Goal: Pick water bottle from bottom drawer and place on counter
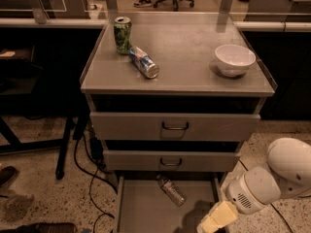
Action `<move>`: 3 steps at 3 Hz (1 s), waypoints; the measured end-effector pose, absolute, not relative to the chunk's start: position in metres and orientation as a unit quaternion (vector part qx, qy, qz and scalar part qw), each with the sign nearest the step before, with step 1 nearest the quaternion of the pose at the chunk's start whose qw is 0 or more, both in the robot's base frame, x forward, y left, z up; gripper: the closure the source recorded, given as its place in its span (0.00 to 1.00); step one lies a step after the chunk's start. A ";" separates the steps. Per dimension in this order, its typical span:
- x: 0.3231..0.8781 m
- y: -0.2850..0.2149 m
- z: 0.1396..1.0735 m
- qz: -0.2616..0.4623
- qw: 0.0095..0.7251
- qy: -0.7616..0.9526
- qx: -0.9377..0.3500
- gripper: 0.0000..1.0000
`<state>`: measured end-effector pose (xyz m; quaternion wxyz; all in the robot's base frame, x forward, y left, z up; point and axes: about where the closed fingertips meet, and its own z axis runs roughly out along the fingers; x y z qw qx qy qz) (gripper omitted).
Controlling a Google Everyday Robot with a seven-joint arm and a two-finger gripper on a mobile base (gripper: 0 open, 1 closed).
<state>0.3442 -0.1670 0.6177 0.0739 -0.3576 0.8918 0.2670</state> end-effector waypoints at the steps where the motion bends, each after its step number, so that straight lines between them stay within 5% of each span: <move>1: 0.338 -0.158 0.570 0.278 0.085 0.902 -0.318 0.00; 3: 0.354 -0.154 0.509 0.265 0.119 0.917 -0.273 0.00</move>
Offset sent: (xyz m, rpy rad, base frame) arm 0.0074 0.0195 -0.1781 0.0323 -0.0166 -0.2858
